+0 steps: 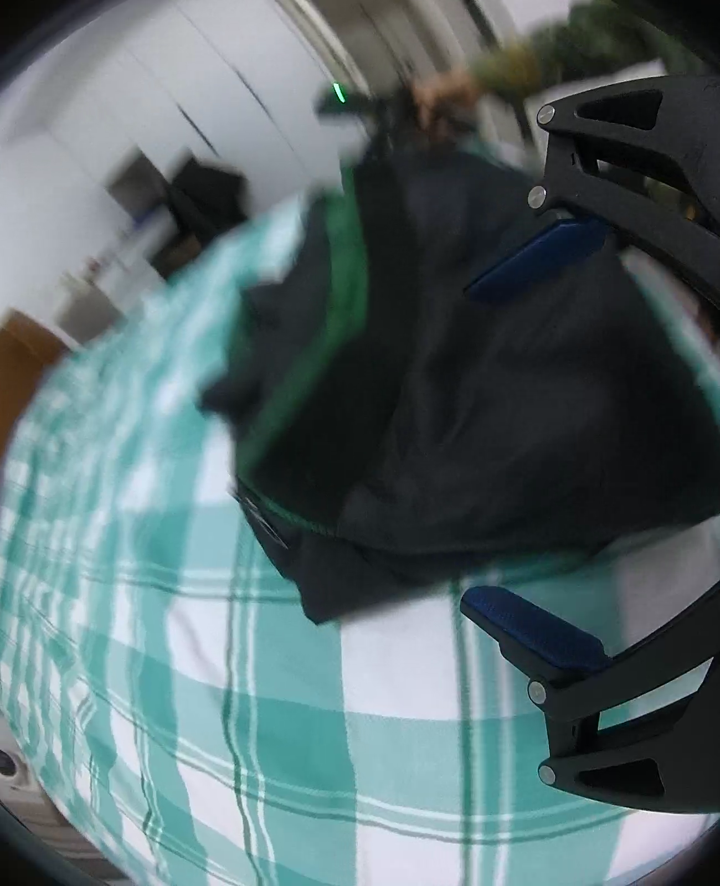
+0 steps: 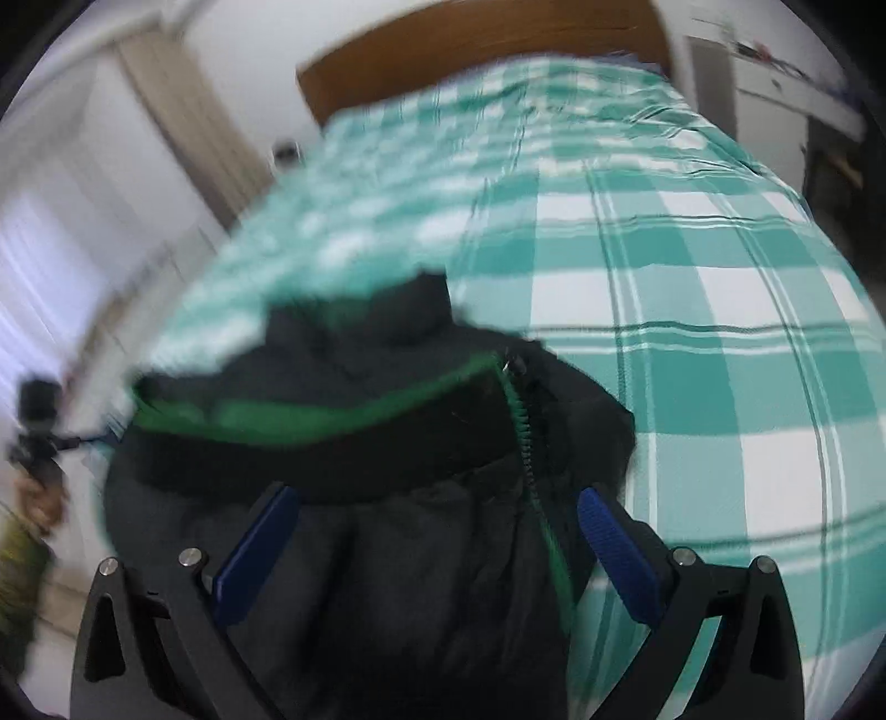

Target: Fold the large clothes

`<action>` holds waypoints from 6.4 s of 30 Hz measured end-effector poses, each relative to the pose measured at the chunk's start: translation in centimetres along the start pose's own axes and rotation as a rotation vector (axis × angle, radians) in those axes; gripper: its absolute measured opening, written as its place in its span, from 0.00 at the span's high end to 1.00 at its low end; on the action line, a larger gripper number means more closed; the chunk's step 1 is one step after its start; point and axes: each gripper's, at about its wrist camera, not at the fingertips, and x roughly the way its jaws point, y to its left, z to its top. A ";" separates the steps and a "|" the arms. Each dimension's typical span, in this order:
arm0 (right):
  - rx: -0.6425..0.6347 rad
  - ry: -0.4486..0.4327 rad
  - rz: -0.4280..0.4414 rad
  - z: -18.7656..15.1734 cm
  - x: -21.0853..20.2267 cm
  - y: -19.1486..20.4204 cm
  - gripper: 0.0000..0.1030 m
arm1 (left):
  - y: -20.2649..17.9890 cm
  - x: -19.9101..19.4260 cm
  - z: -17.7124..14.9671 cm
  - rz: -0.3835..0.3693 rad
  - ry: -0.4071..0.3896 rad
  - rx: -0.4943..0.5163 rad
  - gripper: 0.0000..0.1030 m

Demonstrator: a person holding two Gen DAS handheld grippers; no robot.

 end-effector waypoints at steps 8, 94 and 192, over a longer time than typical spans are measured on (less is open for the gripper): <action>0.082 -0.032 -0.024 0.5 -0.7 0.2 0.83 | -0.1 0.9 2.1 0.045 -0.065 -0.114 0.84; 0.142 -0.254 0.037 4.2 1.0 -2.1 0.13 | -15.8 6.1 10.9 0.097 -0.234 0.141 0.08; -0.725 -0.409 -0.041 -7.5 -2.5 35.5 0.76 | -15.6 -4.9 11.1 -0.291 -0.056 0.267 0.01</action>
